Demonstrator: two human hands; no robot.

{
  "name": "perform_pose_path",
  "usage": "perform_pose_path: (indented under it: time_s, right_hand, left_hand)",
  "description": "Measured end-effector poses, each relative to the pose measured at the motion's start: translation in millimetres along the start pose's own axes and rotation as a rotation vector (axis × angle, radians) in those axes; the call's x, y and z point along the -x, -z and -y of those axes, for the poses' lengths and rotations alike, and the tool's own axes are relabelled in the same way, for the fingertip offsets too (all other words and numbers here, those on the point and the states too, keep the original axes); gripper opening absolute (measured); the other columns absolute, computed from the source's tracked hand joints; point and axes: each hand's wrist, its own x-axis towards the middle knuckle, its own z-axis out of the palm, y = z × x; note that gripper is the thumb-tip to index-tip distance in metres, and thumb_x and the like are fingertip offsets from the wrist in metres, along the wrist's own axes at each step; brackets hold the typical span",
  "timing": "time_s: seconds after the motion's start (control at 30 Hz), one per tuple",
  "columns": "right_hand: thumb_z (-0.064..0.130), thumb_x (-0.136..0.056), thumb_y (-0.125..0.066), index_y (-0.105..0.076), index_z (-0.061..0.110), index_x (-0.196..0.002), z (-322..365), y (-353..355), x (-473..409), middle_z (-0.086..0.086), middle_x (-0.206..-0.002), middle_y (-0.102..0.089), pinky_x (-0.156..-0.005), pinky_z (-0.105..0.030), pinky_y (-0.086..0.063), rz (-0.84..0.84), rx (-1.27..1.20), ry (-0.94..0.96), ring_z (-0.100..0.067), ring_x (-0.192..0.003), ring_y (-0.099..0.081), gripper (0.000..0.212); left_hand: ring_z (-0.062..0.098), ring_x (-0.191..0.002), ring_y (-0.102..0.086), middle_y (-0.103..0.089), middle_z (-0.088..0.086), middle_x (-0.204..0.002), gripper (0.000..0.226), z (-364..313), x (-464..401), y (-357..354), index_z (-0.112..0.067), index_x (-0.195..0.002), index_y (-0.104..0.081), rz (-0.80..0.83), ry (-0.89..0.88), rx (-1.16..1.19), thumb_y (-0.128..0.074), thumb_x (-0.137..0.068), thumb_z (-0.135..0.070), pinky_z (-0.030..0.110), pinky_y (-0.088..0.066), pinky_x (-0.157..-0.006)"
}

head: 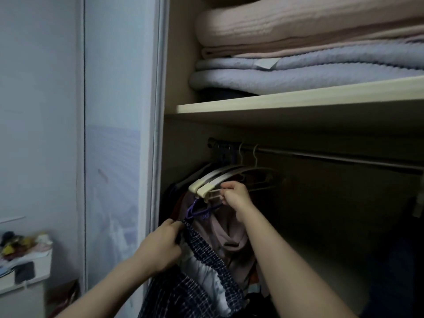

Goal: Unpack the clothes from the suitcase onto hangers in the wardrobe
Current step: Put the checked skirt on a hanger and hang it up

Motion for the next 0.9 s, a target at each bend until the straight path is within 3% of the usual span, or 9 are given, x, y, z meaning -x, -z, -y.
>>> perform_pose_path:
  time_s: [0.1,0.2,0.3,0.43,0.5,0.57,0.7,0.8,0.9]
  right_hand:
    - [0.0,-0.086,-0.045,-0.058,0.009,-0.119,7,-7,-5,-0.01,-0.122,-0.055,-0.095,-0.028,-0.037,-0.025,0.34,0.289,-0.025,-0.115,-0.049,0.037]
    - [0.012,-0.091,-0.043,-0.049,0.017,-0.131,14,-21,-8,-0.004,-0.142,-0.04,-0.11,-0.032,-0.018,0.054,0.749,0.64,-0.022,-0.135,-0.027,0.041]
    - [0.029,-0.098,-0.034,-0.041,0.019,-0.138,16,-35,-16,-0.003,-0.151,-0.028,-0.115,-0.041,0.008,0.225,1.114,0.727,-0.018,-0.144,-0.008,0.042]
    - [0.033,-0.099,-0.025,-0.058,0.022,-0.121,23,-38,-29,-0.006,-0.125,-0.056,-0.113,-0.049,0.012,0.292,1.427,0.715,-0.026,-0.13,-0.035,0.042]
    - [0.037,-0.099,-0.025,-0.059,0.019,-0.122,23,-35,-35,-0.007,-0.126,-0.057,-0.115,-0.047,0.005,0.301,1.476,0.665,-0.027,-0.126,-0.038,0.044]
    - [0.037,-0.097,-0.032,-0.052,0.01,-0.13,16,-31,-38,-0.008,-0.139,-0.045,-0.116,-0.042,-0.006,0.324,1.502,0.61,-0.026,-0.131,-0.032,0.046]
    - [0.022,-0.091,-0.044,-0.048,0.005,-0.13,3,-25,-39,-0.013,-0.139,-0.042,-0.102,-0.037,-0.032,0.395,1.44,0.476,-0.03,-0.127,-0.039,0.043]
    - [0.018,-0.088,-0.049,-0.039,0.007,-0.134,-3,-24,-40,-0.017,-0.134,-0.048,-0.098,-0.038,-0.035,0.349,1.316,0.428,-0.032,-0.124,-0.044,0.048]
    - [0.01,-0.088,-0.044,-0.037,0.007,-0.131,-7,-22,-43,-0.022,-0.129,-0.051,-0.09,-0.036,-0.041,0.296,1.025,0.268,-0.036,-0.117,-0.05,0.043]
  left_hand:
    - [0.025,-0.108,-0.053,-0.047,0.004,-0.112,0.042,0,-4,4,-0.011,-0.12,-0.052,0.039,0.026,0.003,-0.044,-0.079,-0.017,0.034,-0.044,-0.091]
    - [0.025,-0.106,-0.054,-0.047,0.003,-0.109,0.046,2,-5,4,-0.011,-0.117,-0.054,0.046,0.034,0.007,-0.041,-0.074,-0.024,0.034,-0.044,-0.089]
    - [0.024,-0.103,-0.054,-0.045,0.0,-0.102,0.058,2,-5,2,-0.012,-0.114,-0.055,0.052,0.021,0.02,-0.034,-0.063,-0.028,0.034,-0.044,-0.088]
    - [0.024,-0.103,-0.055,-0.047,0.001,-0.106,0.052,5,-5,2,-0.014,-0.115,-0.055,0.053,0.033,0.026,-0.038,-0.067,-0.027,0.035,-0.045,-0.089]
    - [0.024,-0.102,-0.056,-0.047,0.002,-0.107,0.051,8,-5,2,-0.014,-0.113,-0.055,0.047,0.036,0.028,-0.038,-0.066,-0.026,0.036,-0.045,-0.088]
    - [0.024,-0.101,-0.056,-0.048,0.002,-0.107,0.051,8,-6,2,-0.015,-0.113,-0.055,0.043,0.033,0.032,-0.038,-0.067,-0.026,0.037,-0.045,-0.088]
    - [0.024,-0.103,-0.055,-0.048,0.002,-0.109,0.042,9,-7,0,-0.017,-0.116,-0.055,0.041,0.038,0.049,-0.045,-0.076,-0.021,0.037,-0.045,-0.09]
    - [0.023,-0.104,-0.055,-0.048,0.001,-0.11,0.046,10,-7,-1,-0.017,-0.119,-0.054,0.044,0.038,0.053,-0.044,-0.075,-0.02,0.036,-0.045,-0.09]
    - [0.023,-0.105,-0.055,-0.048,0.001,-0.11,0.05,11,-8,-4,-0.017,-0.12,-0.054,0.041,0.032,0.064,-0.041,-0.072,-0.023,0.036,-0.045,-0.091]
